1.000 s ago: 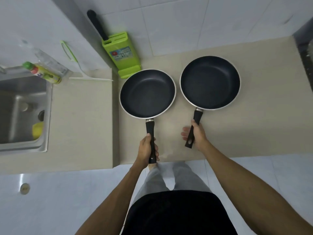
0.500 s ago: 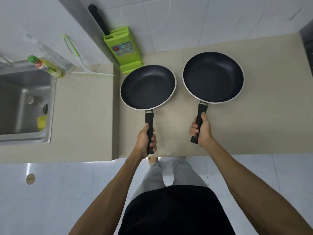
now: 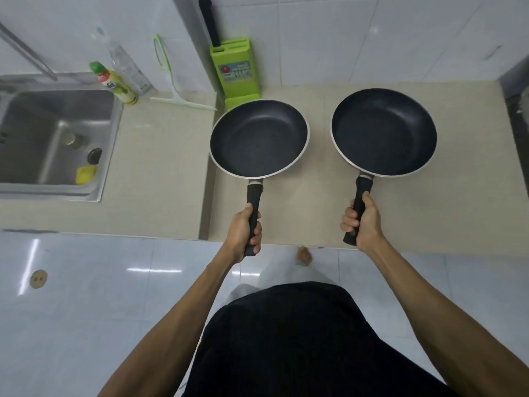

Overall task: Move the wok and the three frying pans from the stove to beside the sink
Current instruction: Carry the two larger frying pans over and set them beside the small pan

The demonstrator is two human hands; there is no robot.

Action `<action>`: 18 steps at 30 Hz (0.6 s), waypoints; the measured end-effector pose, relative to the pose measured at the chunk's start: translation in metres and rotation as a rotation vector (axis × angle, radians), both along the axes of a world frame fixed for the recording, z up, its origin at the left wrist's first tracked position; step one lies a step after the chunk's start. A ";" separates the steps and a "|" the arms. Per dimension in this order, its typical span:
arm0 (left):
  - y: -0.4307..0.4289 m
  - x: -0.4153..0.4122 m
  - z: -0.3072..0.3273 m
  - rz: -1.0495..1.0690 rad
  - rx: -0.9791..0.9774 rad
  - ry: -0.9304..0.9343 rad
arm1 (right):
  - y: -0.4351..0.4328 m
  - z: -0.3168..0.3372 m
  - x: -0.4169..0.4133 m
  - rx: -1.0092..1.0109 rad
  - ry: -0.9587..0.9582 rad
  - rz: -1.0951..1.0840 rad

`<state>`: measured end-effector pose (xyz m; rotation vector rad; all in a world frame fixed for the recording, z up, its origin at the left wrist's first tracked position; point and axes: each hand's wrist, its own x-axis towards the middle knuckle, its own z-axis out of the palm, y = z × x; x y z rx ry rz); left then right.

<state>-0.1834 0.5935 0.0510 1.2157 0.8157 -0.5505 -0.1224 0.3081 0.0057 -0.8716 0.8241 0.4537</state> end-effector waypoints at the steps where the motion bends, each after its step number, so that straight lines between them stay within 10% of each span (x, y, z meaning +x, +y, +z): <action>1: 0.006 -0.008 0.002 -0.004 -0.005 -0.016 | 0.002 0.002 -0.008 -0.015 -0.006 0.013; 18: 0.221 -0.193 0.045 0.262 0.048 -0.217 | 0.206 0.058 -0.127 -0.109 -0.175 0.254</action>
